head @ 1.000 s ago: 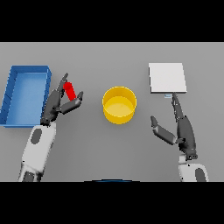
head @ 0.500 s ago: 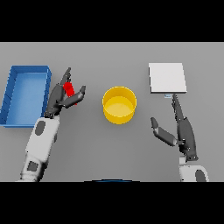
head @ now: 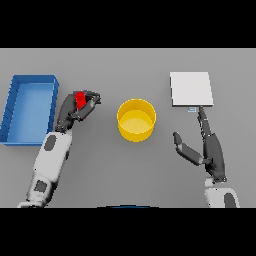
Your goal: Pick up the red beaker and tilt it to pour out 1 green nut into yellow bowl. Pick up the yellow bowl and place it on the metallic measuring scale.
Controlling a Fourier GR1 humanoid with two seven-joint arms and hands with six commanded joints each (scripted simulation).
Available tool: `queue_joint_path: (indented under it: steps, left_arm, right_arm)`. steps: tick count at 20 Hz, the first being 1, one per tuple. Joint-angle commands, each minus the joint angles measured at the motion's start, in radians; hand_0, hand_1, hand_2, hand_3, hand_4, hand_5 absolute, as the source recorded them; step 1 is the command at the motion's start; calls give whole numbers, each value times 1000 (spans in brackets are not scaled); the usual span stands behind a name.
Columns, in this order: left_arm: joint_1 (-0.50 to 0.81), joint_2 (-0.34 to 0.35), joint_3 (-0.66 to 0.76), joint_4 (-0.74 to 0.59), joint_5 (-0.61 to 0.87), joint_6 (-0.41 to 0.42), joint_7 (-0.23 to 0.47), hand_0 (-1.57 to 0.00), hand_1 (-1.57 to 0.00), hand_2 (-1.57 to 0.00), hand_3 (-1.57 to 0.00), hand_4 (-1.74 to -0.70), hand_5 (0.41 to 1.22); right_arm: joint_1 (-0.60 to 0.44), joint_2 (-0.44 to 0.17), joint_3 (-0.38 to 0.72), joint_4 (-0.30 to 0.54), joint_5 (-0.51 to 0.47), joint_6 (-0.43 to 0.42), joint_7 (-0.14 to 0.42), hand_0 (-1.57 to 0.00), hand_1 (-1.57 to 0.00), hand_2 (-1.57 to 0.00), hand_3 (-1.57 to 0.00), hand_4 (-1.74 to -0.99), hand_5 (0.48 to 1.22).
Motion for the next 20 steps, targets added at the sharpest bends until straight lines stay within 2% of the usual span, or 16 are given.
queue_joint_path:
  steps: [1, 2, 5, 7, 11, 14, 16, 20]
  left_arm:
    - [-5, -8, -1, -2, -1, -3, 20, -1333, -1343, -1351, -1265, -1523, 1148]
    - [3, -9, 0, -10, -5, 2, 20, -1380, -1388, -1395, -1326, -1505, 1162]
    - [5, -25, 8, -31, 23, 28, -6, -1473, -1477, -1481, -1446, -1620, 1140]
    - [-2, -25, 22, -45, 53, 40, -22, -1509, -1511, -1513, -1491, -1664, 1128]
    - [15, -7, -23, -156, 44, 65, 1, -1545, -1546, -1547, -1538, -1709, 1114]
    - [-12, 45, -94, -204, -9, 44, 68, -1558, -1558, -1559, -1554, -1725, 1117]
    - [-42, 94, -159, -225, -75, 24, 162, -1563, -1563, -1563, -1560, -1731, 1124]
    - [-66, 127, -244, -245, -137, 3, 229, -1564, -1565, -1565, -1562, -1733, 1112]
  right_arm:
    - [-6, 1, -3, 7, -1, -1, 2, 1, 1, 1, 1, -1259, 646]
    - [6, -3, -3, -2, 0, -2, -7, 1, 1, 1, 1, -1257, 645]
    - [18, -2, -5, -6, -16, 8, -14, 1, 1, 1, 1, -1260, 643]
    - [23, -4, -5, -6, -2, -1, -18, 1, 1, 1, 1, -1258, 646]
    - [12, -8, 4, -5, 14, -1, -24, 1, 1, 1, 1, -1263, 652]
    - [23, -11, 9, -5, 19, 2, -38, 1, 1, 1, 1, -1261, 661]
    - [15, -19, -1, -9, 22, -4, -23, 1, 1, 1, 1, -1253, 666]
    - [17, -12, 9, -1, 32, -5, -19, 1, 1, 1, 1, -1256, 678]
